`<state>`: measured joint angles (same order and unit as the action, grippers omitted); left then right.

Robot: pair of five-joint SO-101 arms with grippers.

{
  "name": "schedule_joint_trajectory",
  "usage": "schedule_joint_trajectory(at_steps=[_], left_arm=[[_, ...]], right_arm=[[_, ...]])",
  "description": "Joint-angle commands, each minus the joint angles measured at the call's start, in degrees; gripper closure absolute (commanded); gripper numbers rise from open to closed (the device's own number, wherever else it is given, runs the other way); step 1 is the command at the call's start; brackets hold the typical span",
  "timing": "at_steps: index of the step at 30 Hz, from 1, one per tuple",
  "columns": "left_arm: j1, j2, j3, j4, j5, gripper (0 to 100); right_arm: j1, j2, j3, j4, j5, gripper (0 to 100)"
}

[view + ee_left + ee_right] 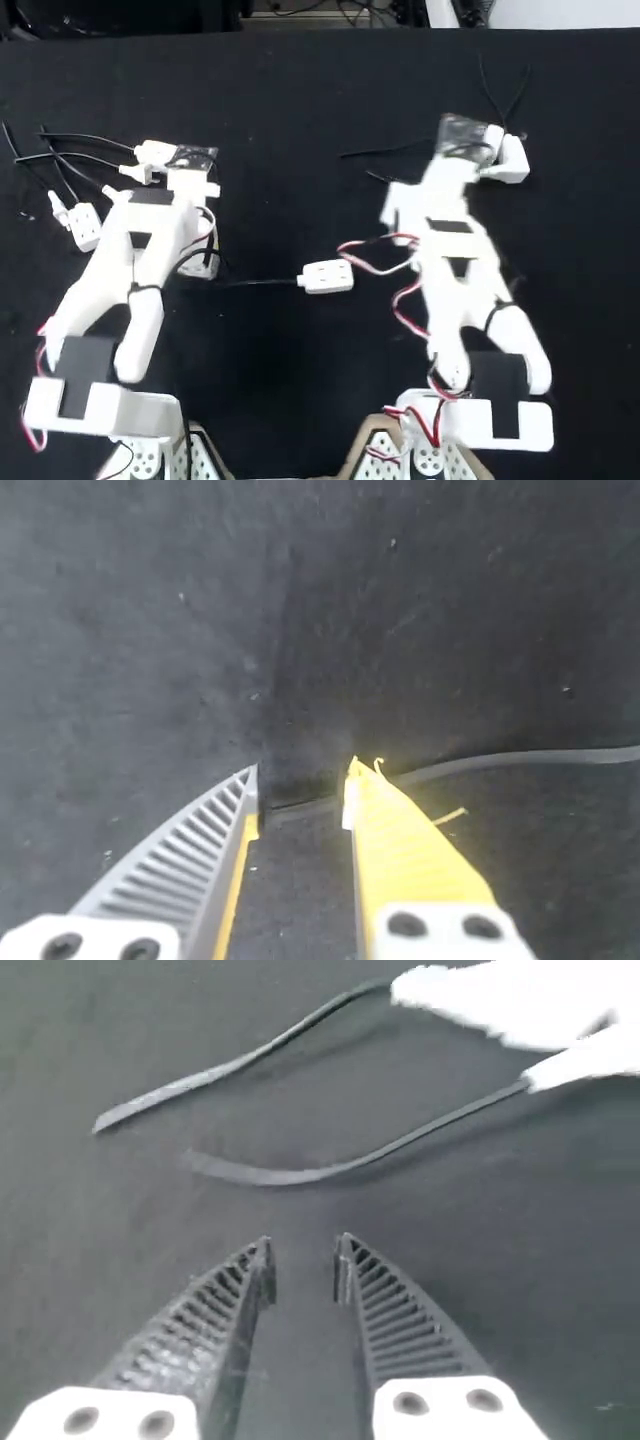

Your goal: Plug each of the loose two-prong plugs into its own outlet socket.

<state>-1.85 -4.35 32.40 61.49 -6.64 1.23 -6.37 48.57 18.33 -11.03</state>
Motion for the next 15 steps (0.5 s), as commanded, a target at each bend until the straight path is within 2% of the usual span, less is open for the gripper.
schedule_joint_trajectory(at_steps=[1, 3, 6, 12, 15], left_arm=[[-1.36, -8.53, 0.40, 0.62, 3.78, 86], [-1.45, -13.45, 3.38, 0.18, 4.57, 86], [-1.01, -23.12, 10.07, -2.02, 5.10, 86], [-3.82, -40.26, 30.99, -20.57, 9.05, 86], [-5.05, -44.92, 38.46, -26.02, 10.02, 86]], right_arm=[[-4.57, -3.03, -3.38, 2.73, -0.35, 92.4], [-5.19, -3.03, -3.38, 3.96, -0.44, 99.4], [-6.86, -3.03, -3.38, 5.89, -0.53, 99.0], [-9.41, -3.03, -3.74, 5.89, -0.53, 98.8], [-9.58, -3.21, -3.82, 7.65, -0.53, 98.8]])
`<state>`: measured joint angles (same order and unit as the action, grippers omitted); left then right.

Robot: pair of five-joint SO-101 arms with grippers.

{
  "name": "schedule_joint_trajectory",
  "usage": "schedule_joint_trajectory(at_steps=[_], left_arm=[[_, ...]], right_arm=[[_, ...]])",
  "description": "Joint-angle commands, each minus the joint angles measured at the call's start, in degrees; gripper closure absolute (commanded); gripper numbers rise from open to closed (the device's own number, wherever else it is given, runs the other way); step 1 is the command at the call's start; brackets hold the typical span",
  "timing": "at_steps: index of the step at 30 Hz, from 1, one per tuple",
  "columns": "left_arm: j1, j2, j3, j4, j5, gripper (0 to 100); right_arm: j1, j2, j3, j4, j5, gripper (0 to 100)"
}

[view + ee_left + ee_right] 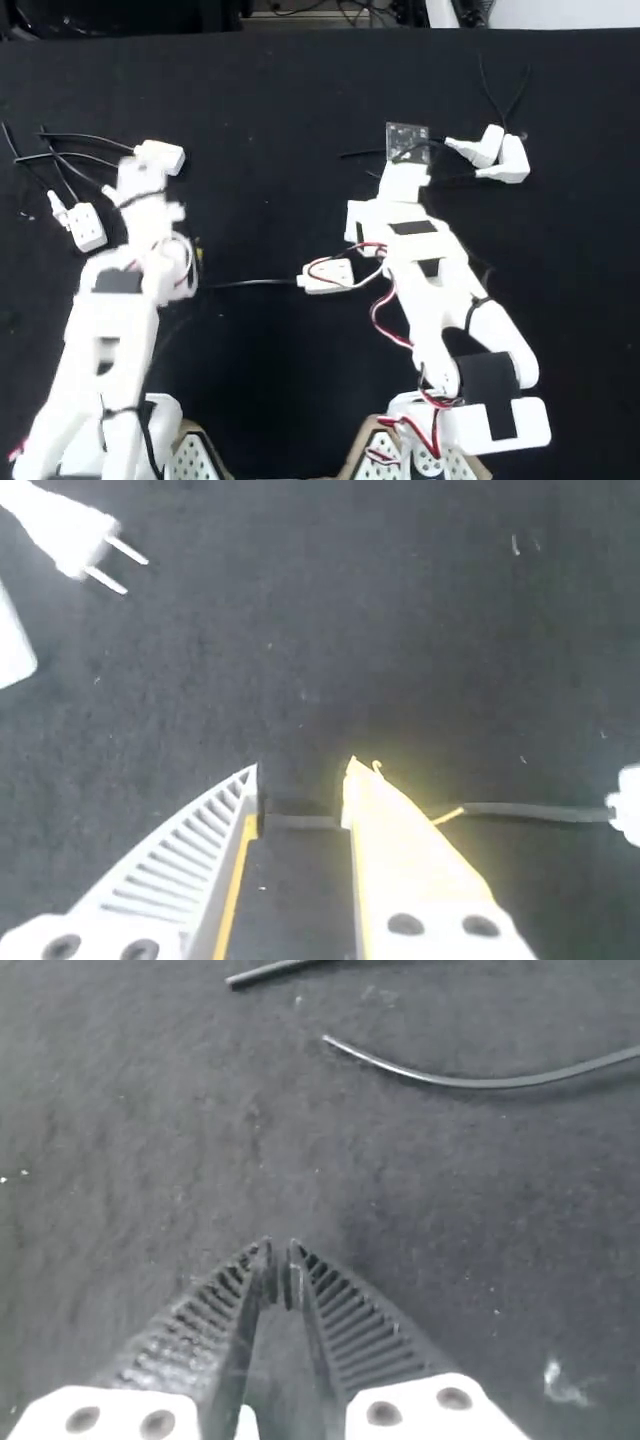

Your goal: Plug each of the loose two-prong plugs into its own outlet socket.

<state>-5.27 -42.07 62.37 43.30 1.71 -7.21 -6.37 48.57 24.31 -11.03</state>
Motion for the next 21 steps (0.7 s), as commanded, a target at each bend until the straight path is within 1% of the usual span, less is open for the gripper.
schedule_joint_trajectory(at_steps=[1, 3, 6, 8, 10, 13, 16, 18, 21], left_arm=[[-2.24, -8.18, 9.80, -8.09, 1.85, 86], [-3.03, -9.67, 11.30, -8.09, 1.93, 86], [-4.35, -11.34, 12.35, -8.35, 2.02, 86], [-5.23, -11.87, 12.44, -8.35, 2.02, 86], [-5.58, -12.04, 12.44, -8.44, 2.02, 86], [-5.76, -11.96, 12.44, -9.23, 2.02, 86], [-5.58, -11.52, 14.46, -13.54, 2.20, 86], [-5.49, -11.87, 15.60, -15.91, 3.78, 86], [-5.76, -11.96, 15.87, -16.53, 4.84, 86]], right_arm=[[-1.23, -3.47, -4.26, 2.81, -0.53, 98.8], [-1.49, -3.56, -6.73, 6.51, -0.18, 98.8], [-0.44, -3.56, -10.15, 14.95, 0.18, 98.8], [1.23, -3.56, -10.68, 19.08, 1.85, 98.8], [1.23, -3.12, -10.15, 21.80, 2.81, 98.8], [0.62, -3.56, -6.81, 23.03, 4.48, 98.8], [-1.23, -3.56, -4.26, 23.03, 6.24, 98.8], [-3.25, -3.56, -3.38, 22.95, 6.42, 98.8], [-6.68, -3.30, -3.38, 22.86, 6.42, 98.8]])
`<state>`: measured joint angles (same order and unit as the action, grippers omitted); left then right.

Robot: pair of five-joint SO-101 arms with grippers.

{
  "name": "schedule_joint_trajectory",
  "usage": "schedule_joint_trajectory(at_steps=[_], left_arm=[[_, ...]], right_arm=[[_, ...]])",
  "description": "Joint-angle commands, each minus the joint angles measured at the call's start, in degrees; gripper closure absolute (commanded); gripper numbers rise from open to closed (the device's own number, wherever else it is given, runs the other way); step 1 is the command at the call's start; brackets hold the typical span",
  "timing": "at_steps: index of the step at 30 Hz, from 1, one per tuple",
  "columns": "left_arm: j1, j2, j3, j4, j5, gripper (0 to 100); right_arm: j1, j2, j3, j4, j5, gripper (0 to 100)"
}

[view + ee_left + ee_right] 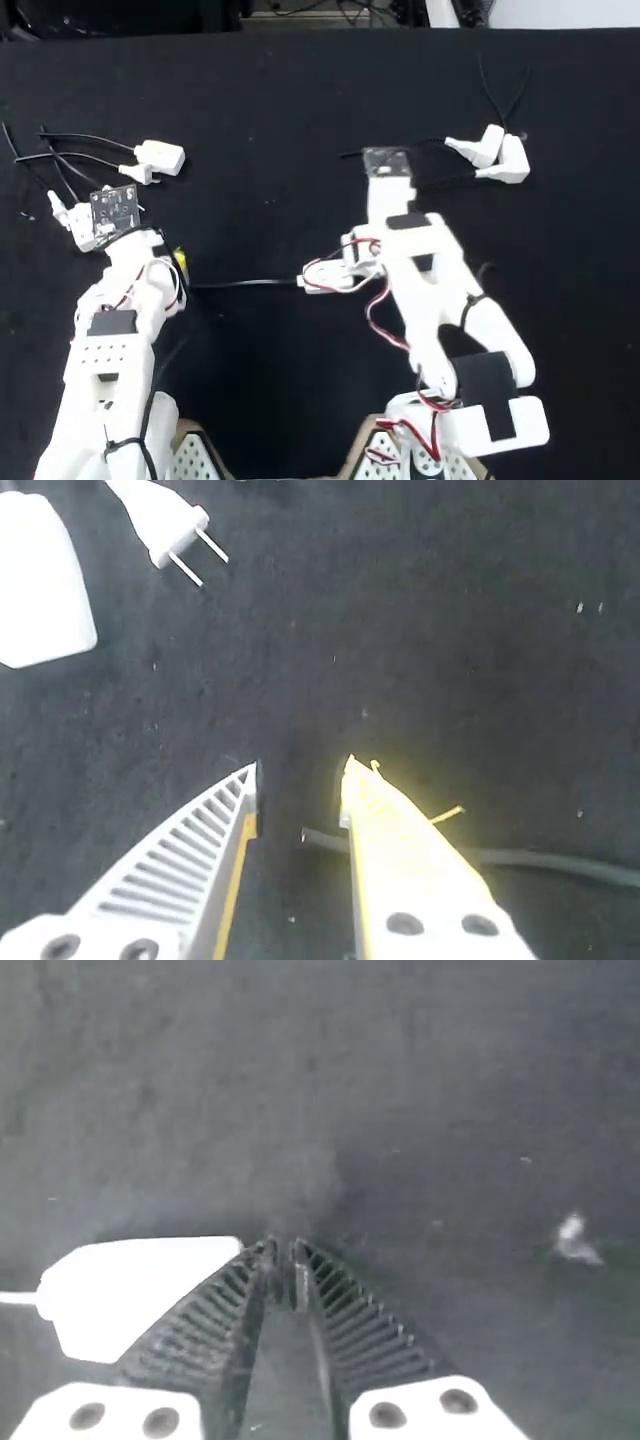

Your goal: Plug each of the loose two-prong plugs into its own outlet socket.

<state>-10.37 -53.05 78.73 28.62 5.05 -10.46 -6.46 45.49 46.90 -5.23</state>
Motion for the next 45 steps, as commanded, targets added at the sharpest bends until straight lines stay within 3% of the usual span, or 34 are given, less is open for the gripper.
schedule_joint_trajectory(at_steps=[1, 6, 9, 15, 19, 24, 29, 35, 38, 45], left_arm=[[-0.75, -1.05, -0.48, -1.85, 1.41, 86], [-0.84, -1.05, -0.48, -1.93, 1.41, 86], [-1.01, -1.05, -0.48, -2.02, 1.41, 86], [-9.71, -0.97, -2.42, -1.67, 5.36, 86], [-16.48, -0.44, -4.53, -1.58, 10.02, 85], [-17.19, -0.35, -7.87, 2.29, 7.03, 85], [-17.19, 5.27, -17.36, 11.16, 6.68, 78], [-17.19, 25.23, -33.54, 15.03, 3.08, 78], [-16.84, 37.80, -44.26, 17.23, 4.92, 78], [-15.52, 60.40, -70.81, 24.97, 12.92, 78]], right_arm=[[-4.75, -3.12, -0.31, 0.26, 0.62, 98.8], [-10.90, -3.38, -0.31, 0.26, 0.62, 98.8], [-11.08, -3.47, -1.80, 0.70, 0.70, 98.7], [-4.04, -3.21, -15.96, 14.24, 8.97, 98.6], [-5.01, -2.95, -23.60, 20.75, 10.20, 98.6], [-8.97, -3.47, -15.78, 6.68, 4.22, 98.6], [-8.62, -6.11, -6.81, -4.92, 3.96, 98.6], [-6.15, -8.92, 2.95, -16.97, 3.96, 98.6], [-3.96, -9.54, 6.55, -22.86, 3.96, 98.6], [-2.90, -9.98, 7.34, -23.56, 3.96, 98.6]])
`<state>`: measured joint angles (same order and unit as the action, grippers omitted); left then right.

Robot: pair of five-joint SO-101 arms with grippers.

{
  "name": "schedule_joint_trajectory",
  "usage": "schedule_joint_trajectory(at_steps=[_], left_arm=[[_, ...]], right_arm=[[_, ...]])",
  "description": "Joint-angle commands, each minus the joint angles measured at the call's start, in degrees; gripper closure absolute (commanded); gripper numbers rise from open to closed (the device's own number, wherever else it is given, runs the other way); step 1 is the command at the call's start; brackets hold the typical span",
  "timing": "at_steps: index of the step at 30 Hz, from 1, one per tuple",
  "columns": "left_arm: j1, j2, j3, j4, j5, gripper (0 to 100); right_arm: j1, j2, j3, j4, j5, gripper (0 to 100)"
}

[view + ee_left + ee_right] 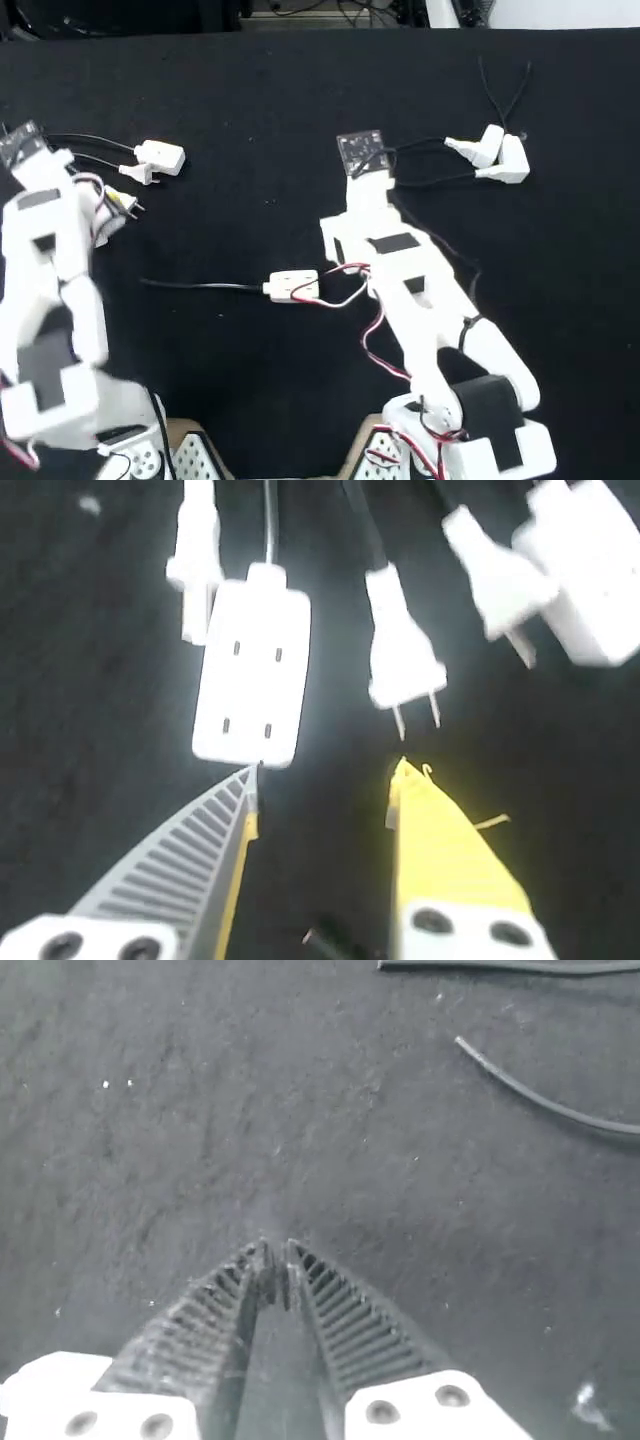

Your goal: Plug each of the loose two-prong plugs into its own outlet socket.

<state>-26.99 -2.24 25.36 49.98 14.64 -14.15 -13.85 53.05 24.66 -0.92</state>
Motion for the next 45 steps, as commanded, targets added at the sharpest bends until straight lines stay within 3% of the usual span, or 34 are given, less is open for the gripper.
schedule_joint_trajectory(at_steps=[1, 10, 20, 25, 28, 32, 35, 40, 45], left_arm=[[1.27, 12.04, -20.97, 4.75, 3.34, 78], [4.70, 32.26, -49.71, 17.41, 3.60, 78], [4.00, 50.90, -72.57, 28.84, 9.41, 78], [4.09, 56.79, -82.68, 34.73, 8.88, 78], [4.00, 58.90, -87.43, 39.03, 8.88, 81], [3.91, 60.57, -94.99, 45.45, 8.97, 98], [3.91, 60.31, -100.79, 50.46, 9.23, 97], [3.82, 58.29, -107.21, 51.08, 8.62, 97], [6.20, 51.78, -99.91, 51.08, 4.48, 97]], right_arm=[[0.79, -2.59, -0.13, -1.41, -0.35, 98.6], [0.88, -2.59, -0.13, -1.58, -0.35, 98.6], [0.88, -2.59, -0.22, -1.58, -0.35, 98.6], [0.88, -2.59, -0.22, -1.58, -0.35, 98.6], [0.88, -2.59, -0.22, -1.67, -0.35, 98.6], [0.88, -2.59, -0.13, -1.76, -0.35, 98.6], [0.88, -2.59, -0.13, -1.76, -0.35, 98.6], [0.97, -2.59, -0.13, -1.76, -0.35, 98.6], [1.14, -2.59, -0.22, -1.76, -0.35, 98.6]])
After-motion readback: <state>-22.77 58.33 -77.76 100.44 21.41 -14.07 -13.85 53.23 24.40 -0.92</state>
